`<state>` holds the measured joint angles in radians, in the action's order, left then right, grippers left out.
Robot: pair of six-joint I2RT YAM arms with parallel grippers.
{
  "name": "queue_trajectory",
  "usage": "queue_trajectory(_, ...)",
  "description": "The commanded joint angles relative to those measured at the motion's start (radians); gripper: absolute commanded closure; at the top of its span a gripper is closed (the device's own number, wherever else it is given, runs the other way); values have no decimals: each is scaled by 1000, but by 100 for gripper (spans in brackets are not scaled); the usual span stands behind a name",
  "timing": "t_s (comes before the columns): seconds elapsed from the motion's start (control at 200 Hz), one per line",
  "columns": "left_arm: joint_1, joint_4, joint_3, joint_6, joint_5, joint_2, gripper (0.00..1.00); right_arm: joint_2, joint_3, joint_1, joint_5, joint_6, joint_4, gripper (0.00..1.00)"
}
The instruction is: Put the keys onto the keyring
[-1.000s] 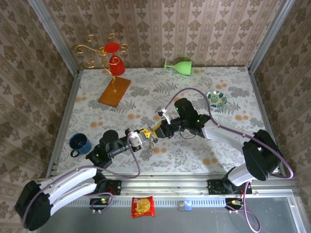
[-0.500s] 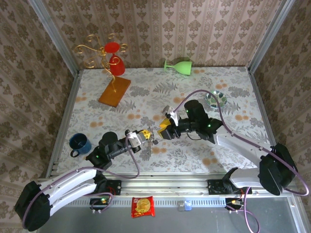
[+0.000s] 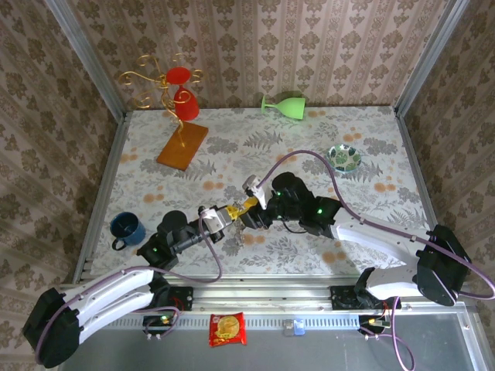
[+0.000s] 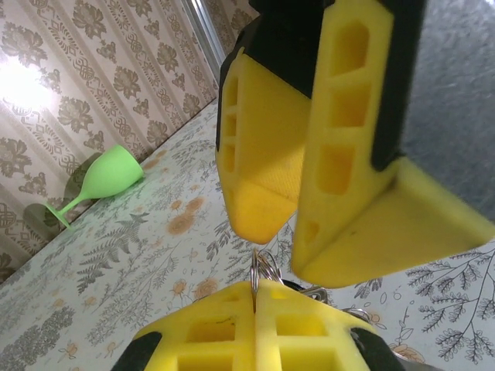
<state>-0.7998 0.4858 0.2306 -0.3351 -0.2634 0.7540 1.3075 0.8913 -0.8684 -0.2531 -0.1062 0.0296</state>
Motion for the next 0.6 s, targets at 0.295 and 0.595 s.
queue_trajectory(0.295,-8,74,-9,30,18,-14,100,26,-13,-16,97,-134,-30,58)
queue_trajectory(0.595,-10,75,-10,29,20,-13,100,35,-27,-16,107,-156,-36,62)
